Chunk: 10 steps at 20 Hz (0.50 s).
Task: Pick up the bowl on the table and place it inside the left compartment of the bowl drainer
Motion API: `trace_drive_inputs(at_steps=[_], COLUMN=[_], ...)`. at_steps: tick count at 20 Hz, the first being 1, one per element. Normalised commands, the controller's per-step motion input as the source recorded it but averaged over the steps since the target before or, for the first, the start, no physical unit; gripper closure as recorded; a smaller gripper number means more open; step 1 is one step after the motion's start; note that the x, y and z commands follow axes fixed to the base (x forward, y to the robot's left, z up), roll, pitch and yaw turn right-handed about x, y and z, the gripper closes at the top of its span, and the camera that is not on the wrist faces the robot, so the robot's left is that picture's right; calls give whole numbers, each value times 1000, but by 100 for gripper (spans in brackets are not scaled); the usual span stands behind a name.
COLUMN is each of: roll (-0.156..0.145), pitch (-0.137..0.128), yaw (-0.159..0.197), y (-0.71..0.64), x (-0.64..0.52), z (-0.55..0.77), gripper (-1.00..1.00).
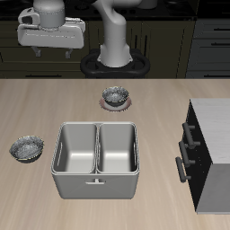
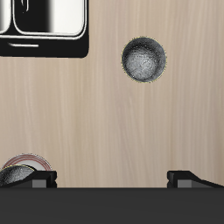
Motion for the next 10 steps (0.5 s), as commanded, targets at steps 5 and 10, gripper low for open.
trace_drive_inputs(at_steps=[5, 10], roll=[8, -70], pitch=[-11, -13], yaw=[29, -21], y=[-351, -500], x=[-10, 17], z=[74, 73], gripper=[-100, -100])
